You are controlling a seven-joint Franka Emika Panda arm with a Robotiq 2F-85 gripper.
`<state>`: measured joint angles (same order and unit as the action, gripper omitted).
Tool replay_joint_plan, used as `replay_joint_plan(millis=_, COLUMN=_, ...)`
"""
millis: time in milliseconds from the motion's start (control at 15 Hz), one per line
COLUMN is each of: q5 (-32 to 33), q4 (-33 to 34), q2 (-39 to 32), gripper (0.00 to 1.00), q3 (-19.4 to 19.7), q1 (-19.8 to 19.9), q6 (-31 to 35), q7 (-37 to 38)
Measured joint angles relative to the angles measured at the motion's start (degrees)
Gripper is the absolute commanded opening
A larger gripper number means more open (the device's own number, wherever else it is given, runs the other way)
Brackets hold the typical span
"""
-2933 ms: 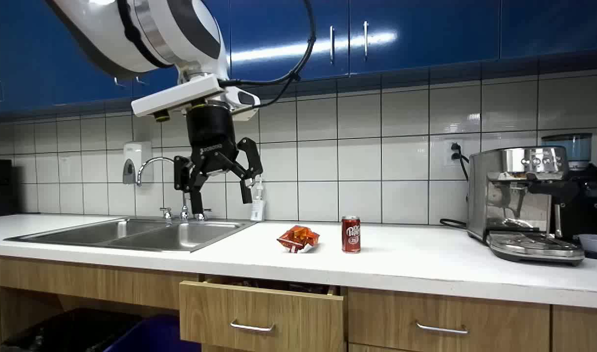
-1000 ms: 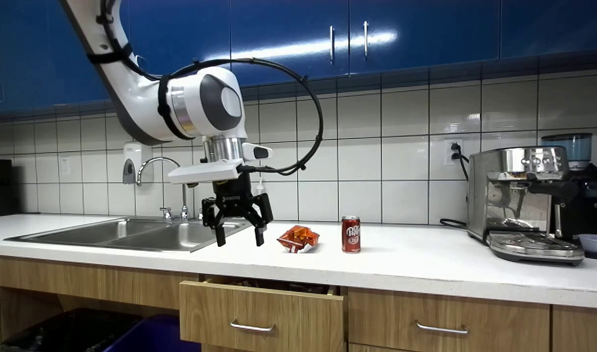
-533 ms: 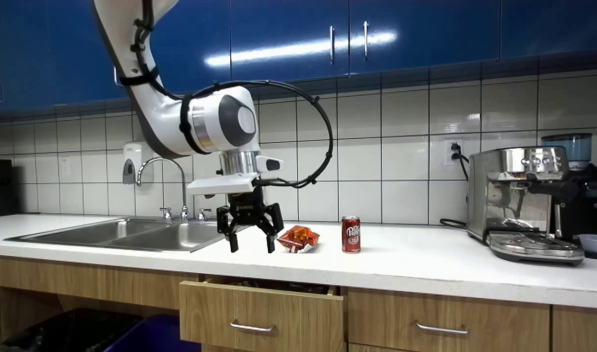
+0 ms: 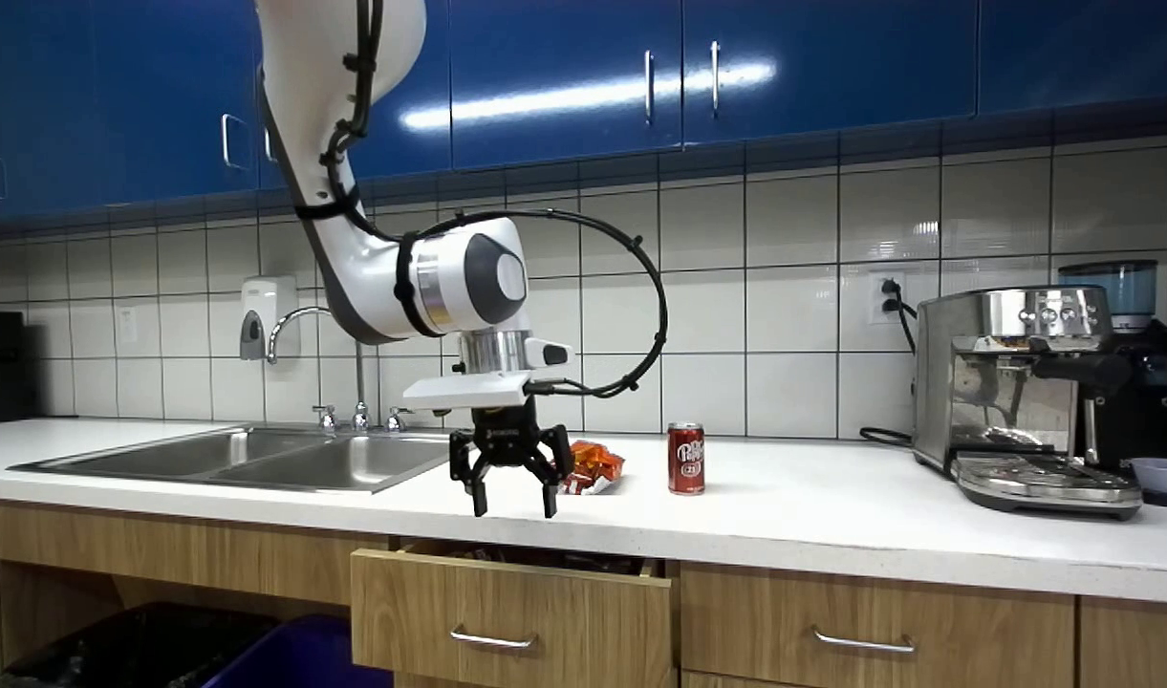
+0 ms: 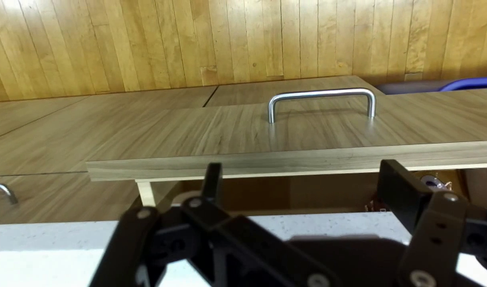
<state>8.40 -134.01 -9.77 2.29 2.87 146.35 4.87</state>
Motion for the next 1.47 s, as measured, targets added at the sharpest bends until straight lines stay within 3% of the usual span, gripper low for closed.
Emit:
replay_joint_plan(millis=1133, q5=0.06, q4=1.21, q2=-2.37, gripper=1.0, q3=0.09, q1=-0.11, q6=0.16, q7=-0.04)
replay_joint_plan(millis=1467, q5=1.86, q4=1.22, q2=-4.39, gripper=1.0, q3=0.22, q1=-0.48, q6=4.56, q7=-0.06)
